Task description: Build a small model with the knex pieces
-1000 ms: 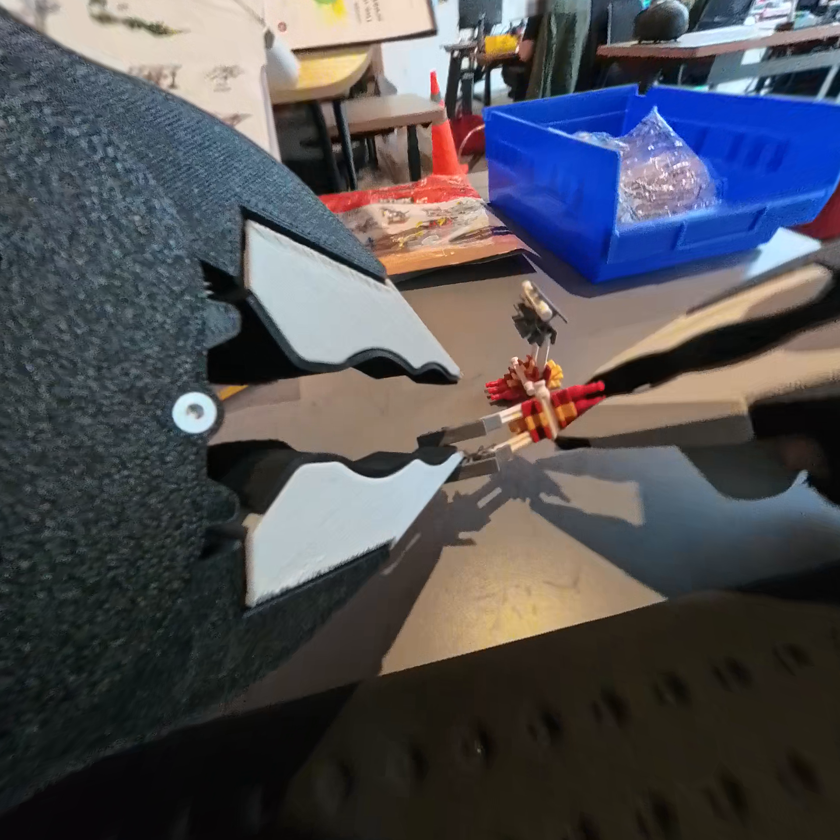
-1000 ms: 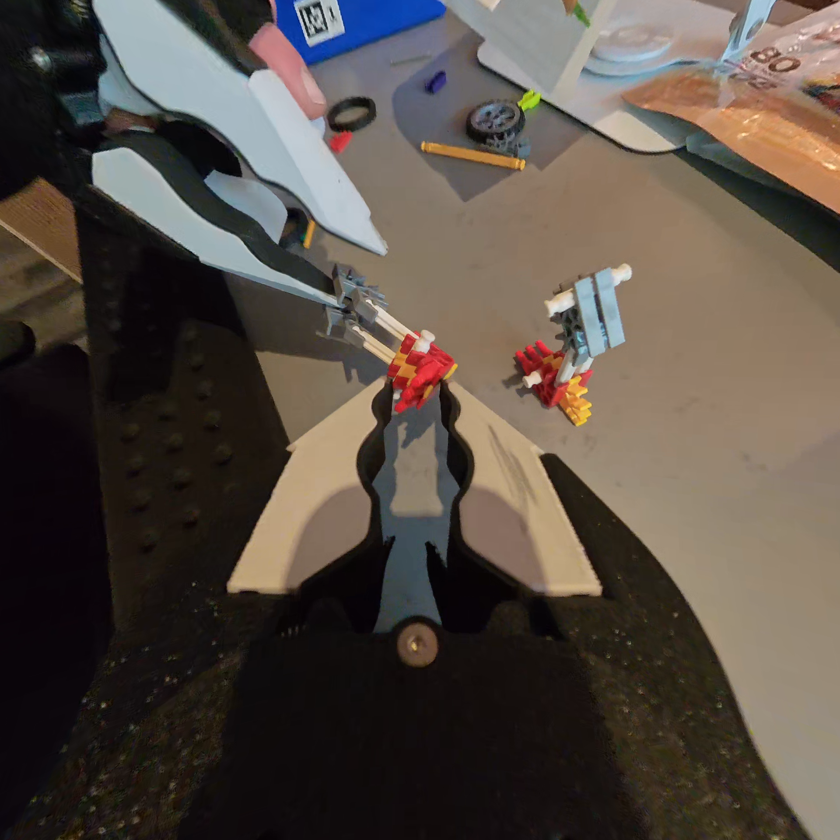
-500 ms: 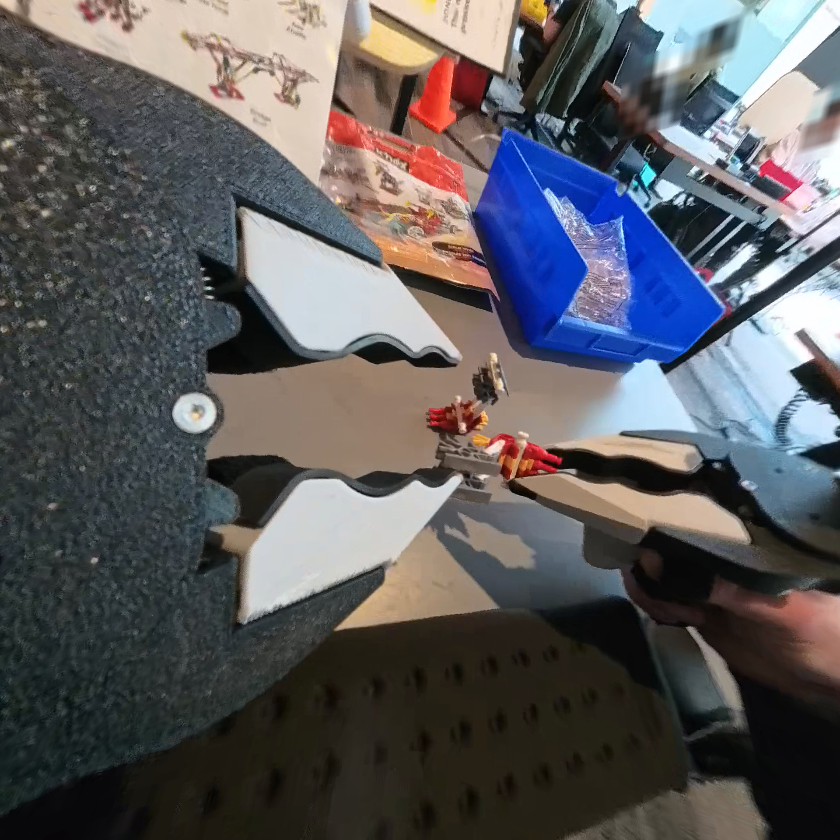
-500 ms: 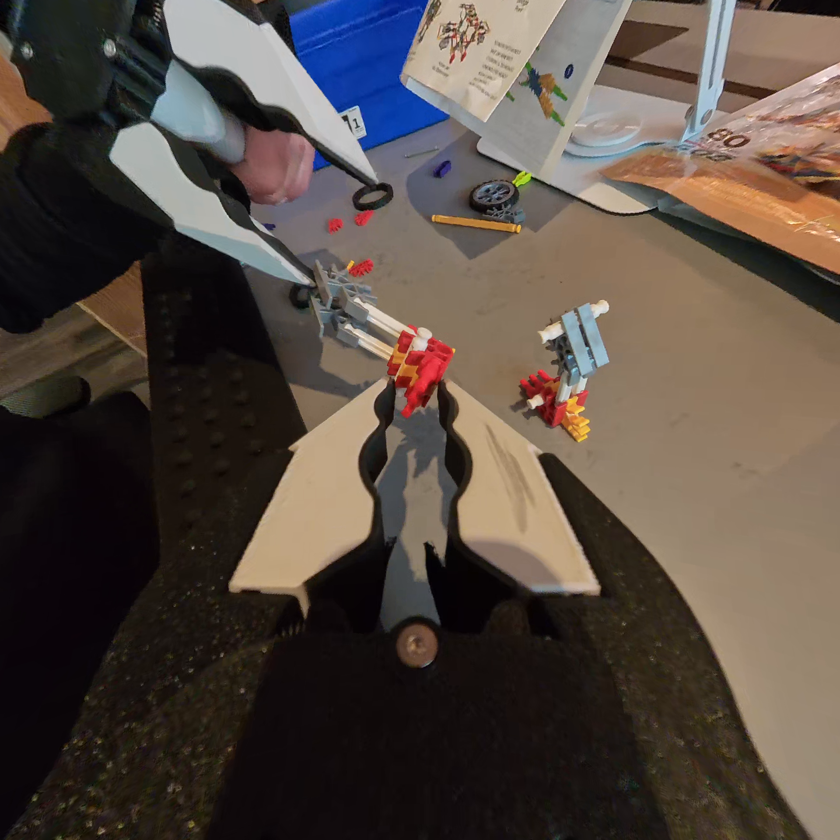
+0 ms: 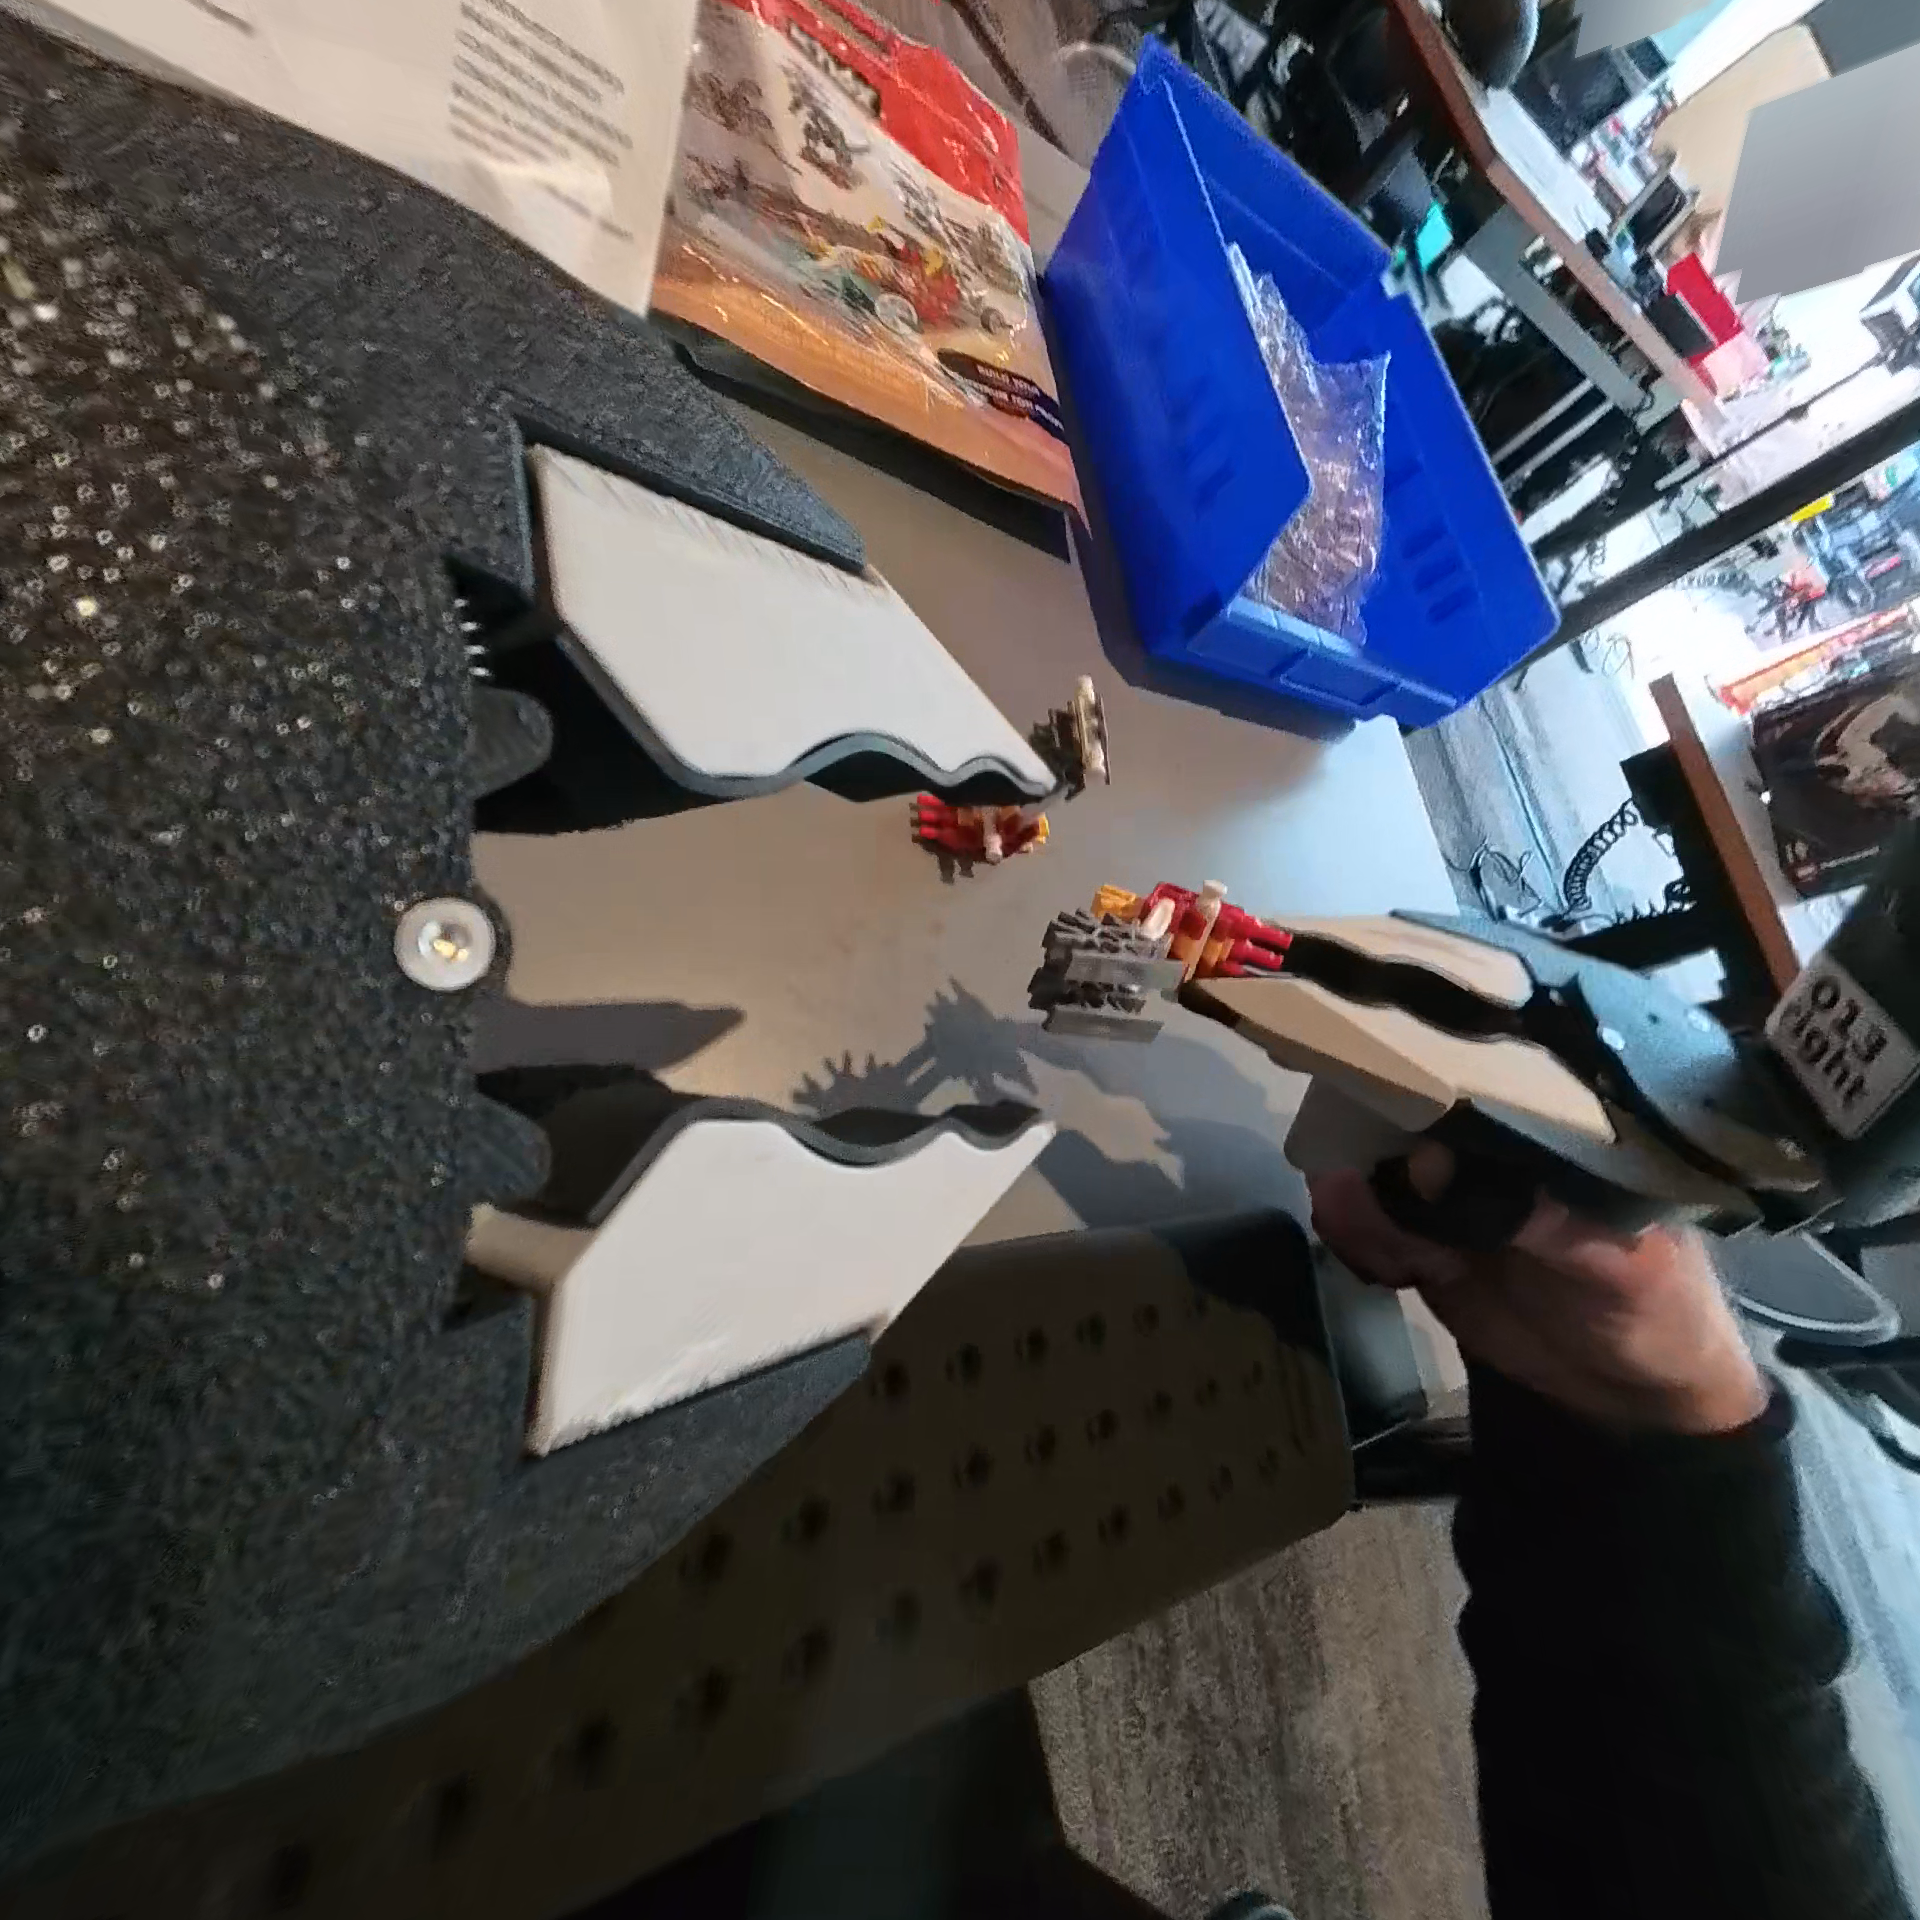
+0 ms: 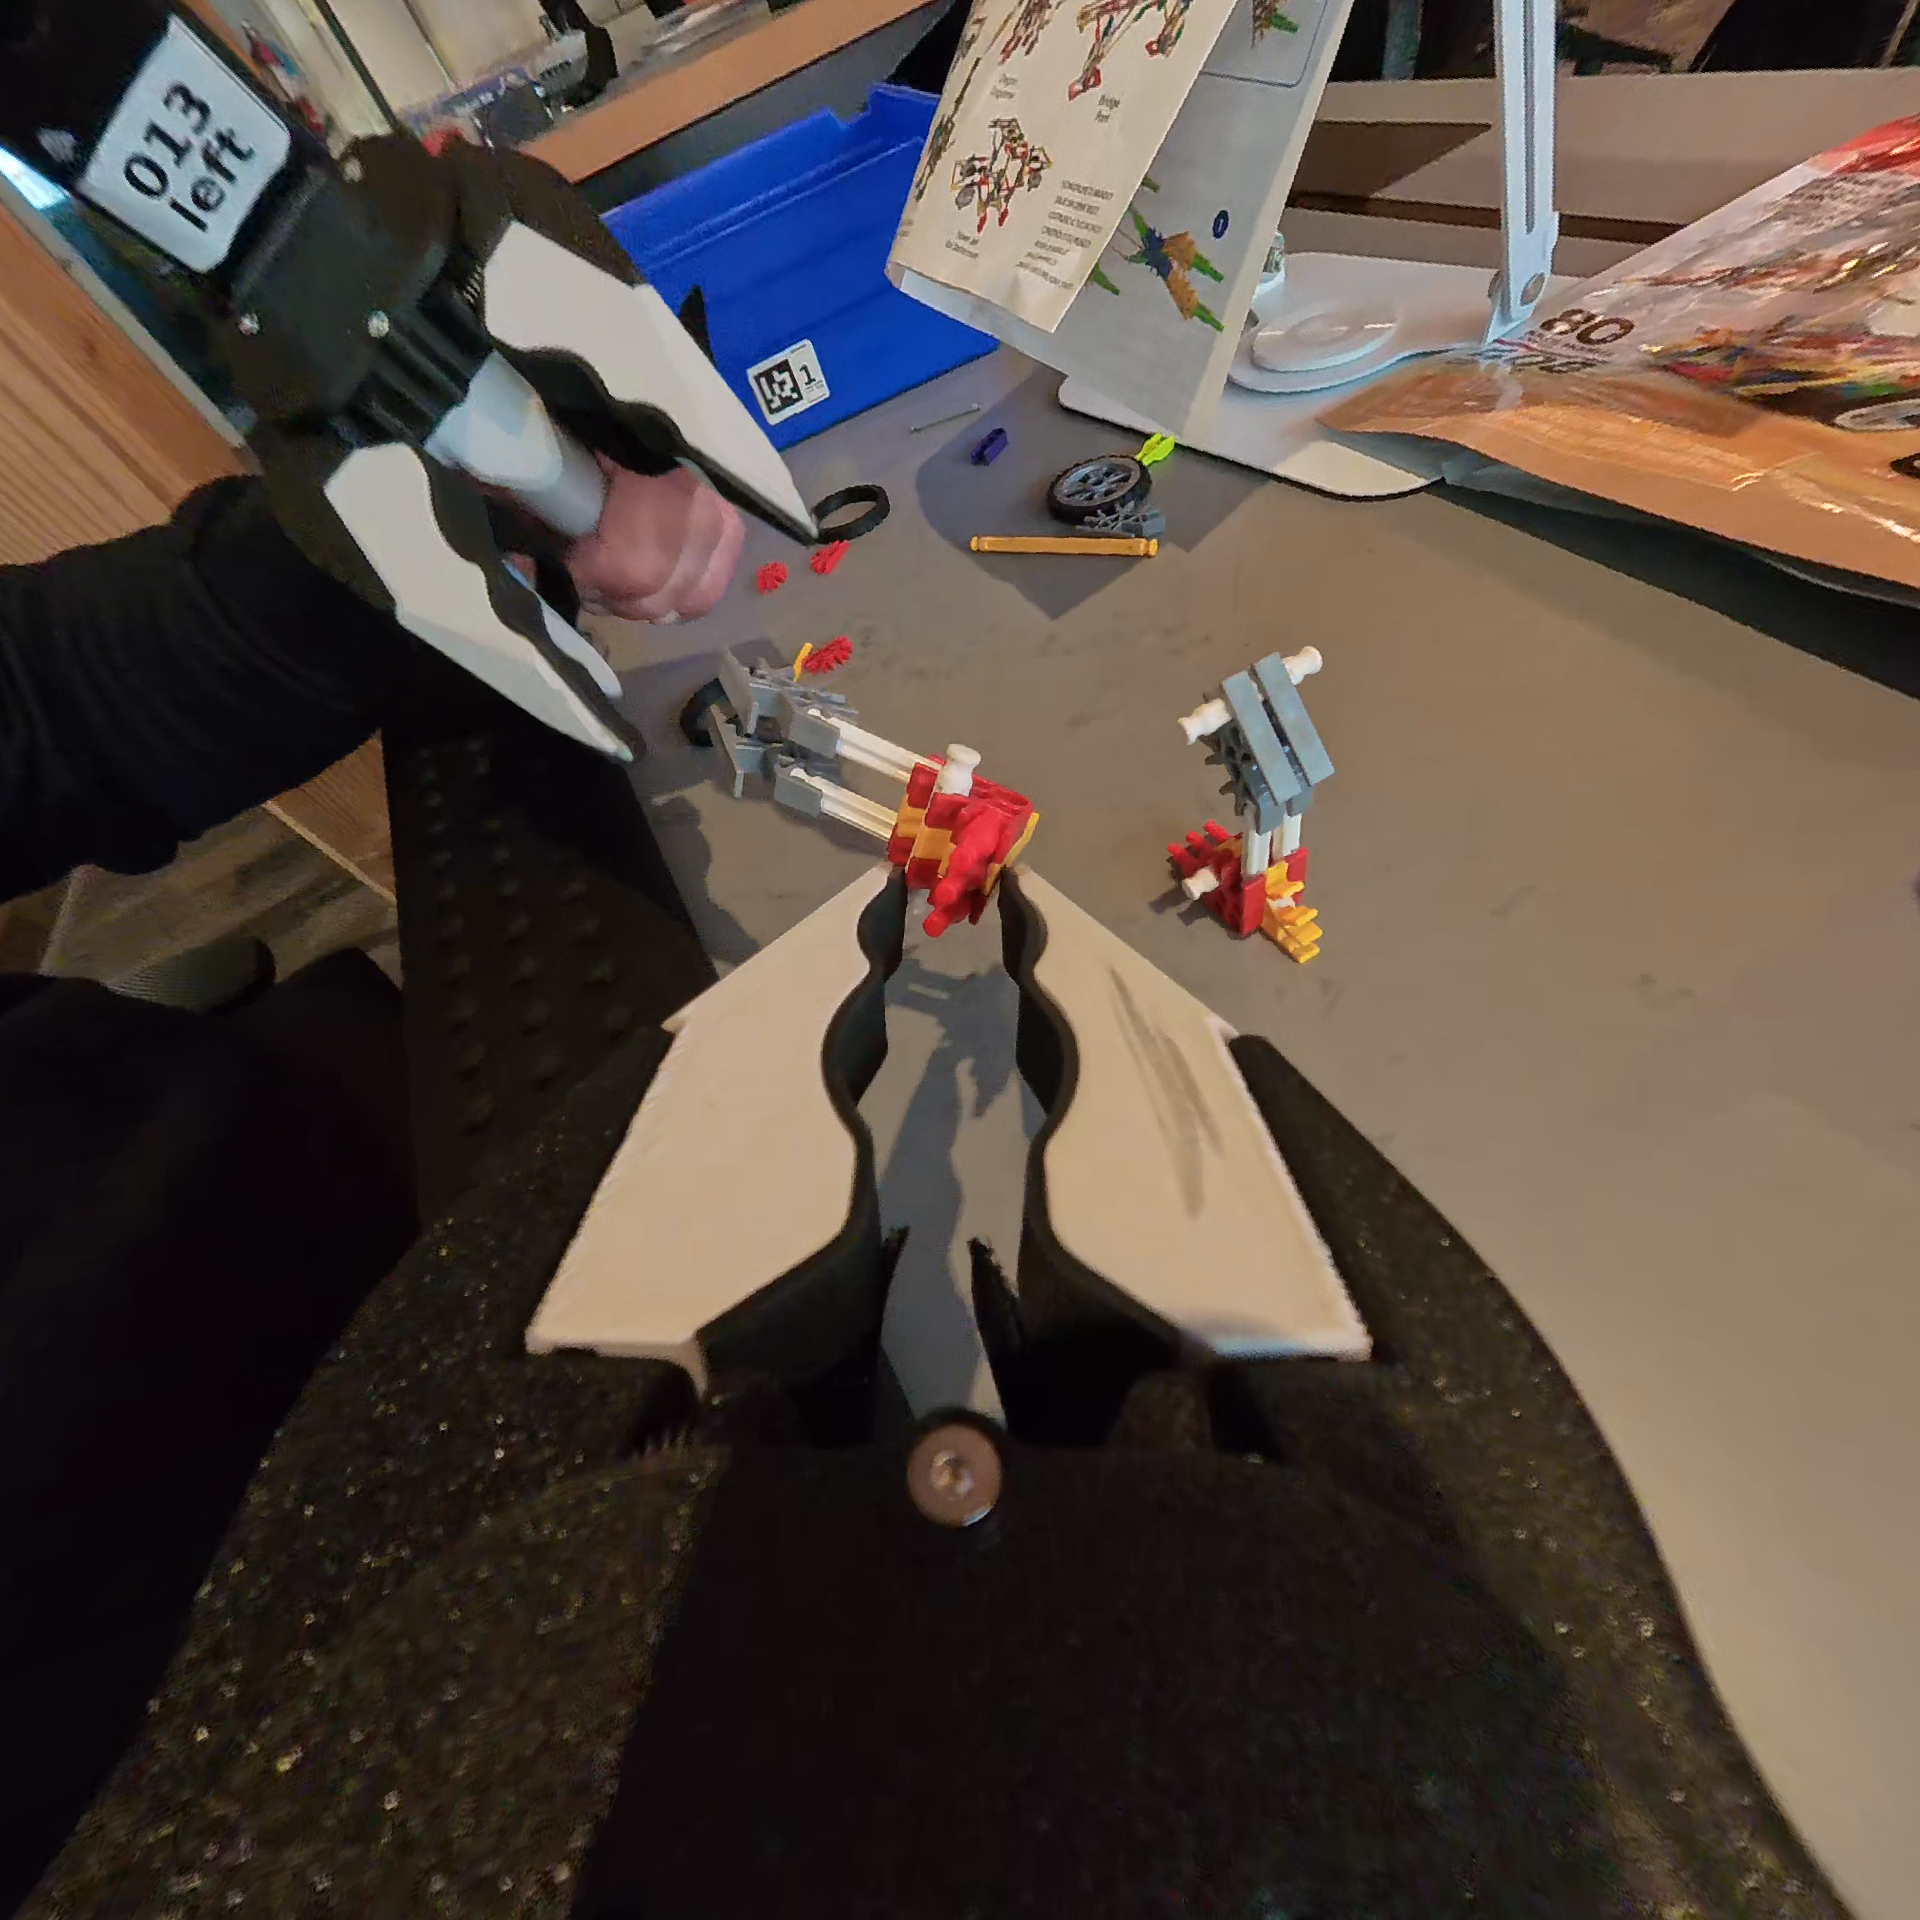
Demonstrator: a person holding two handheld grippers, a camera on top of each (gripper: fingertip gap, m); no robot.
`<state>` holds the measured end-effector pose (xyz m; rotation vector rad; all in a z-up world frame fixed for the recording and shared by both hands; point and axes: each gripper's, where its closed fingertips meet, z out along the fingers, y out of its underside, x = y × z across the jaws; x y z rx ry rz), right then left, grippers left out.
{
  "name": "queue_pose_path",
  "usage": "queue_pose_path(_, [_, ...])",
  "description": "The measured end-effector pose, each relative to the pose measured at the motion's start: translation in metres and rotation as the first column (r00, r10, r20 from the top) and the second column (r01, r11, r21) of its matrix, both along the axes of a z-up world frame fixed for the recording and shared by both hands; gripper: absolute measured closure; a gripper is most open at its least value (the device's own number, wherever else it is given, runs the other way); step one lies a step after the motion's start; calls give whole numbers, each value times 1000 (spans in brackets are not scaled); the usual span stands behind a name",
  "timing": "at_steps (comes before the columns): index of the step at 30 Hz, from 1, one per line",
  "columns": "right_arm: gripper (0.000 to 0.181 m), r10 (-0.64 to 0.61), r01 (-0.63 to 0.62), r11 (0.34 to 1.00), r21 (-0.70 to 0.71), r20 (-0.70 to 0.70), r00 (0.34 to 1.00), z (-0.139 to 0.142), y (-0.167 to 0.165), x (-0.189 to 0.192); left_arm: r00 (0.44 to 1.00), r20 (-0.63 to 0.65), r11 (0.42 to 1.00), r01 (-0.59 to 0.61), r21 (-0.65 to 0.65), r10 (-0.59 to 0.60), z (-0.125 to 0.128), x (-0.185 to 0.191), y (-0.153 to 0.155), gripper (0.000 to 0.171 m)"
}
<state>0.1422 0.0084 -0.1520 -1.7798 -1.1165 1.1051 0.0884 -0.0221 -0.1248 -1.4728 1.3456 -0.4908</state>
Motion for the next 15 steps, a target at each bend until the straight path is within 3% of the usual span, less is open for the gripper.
queue_pose_path(7, [164,62,-70,993,-97,-80,995,6,-12,-1,993,-115,993,12,118,2,-24,25,4,114])
queue_pose_path(15, [164,121,-139,980,-145,-125,985,10,-26,-2,996,-92,986,34,160,-20,-26,51,4,131])
